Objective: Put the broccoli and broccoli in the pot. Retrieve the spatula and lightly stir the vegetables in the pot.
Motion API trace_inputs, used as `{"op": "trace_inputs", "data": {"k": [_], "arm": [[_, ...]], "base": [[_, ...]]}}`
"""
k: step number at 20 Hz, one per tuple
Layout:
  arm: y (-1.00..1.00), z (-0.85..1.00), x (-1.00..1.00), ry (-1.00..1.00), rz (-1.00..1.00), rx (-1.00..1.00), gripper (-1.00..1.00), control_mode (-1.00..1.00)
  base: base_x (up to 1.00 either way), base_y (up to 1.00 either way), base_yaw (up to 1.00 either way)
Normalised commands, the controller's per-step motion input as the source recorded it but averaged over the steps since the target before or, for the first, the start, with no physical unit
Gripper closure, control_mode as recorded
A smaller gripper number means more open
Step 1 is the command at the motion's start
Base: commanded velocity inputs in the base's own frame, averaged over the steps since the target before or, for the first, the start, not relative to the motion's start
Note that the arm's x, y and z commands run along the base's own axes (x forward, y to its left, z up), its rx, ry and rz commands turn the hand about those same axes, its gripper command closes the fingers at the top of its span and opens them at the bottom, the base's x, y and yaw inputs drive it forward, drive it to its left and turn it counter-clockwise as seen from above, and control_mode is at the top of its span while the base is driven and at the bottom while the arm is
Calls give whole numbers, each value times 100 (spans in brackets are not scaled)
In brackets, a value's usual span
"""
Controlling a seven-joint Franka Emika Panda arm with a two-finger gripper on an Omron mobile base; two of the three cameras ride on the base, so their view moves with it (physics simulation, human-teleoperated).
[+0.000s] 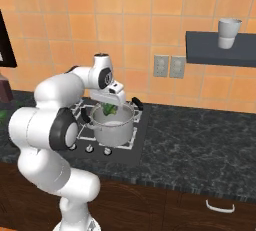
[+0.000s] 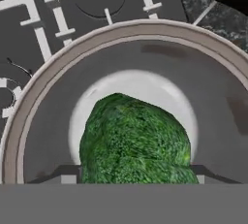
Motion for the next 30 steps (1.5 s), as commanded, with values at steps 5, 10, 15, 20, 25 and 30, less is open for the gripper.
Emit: {"op": "trace_inputs", "data": {"k": [5,10,15,20,25,30], "arm": [[0,-76,23,3,0,1,100,-100],[0,-36,3,2,0,0,100,-100],[-5,-13,-1,1,0,0,100,-100],[-1,-12,0,0,0,0,-100,-100],[0,0,-3,-1,0,0,-100,-100],[-13,9,-27,-18,0,5,-100,-100]], "base": [[0,0,0],[0,0,0],[0,0,0],[0,0,0],[0,0,0],[0,0,0]]}}
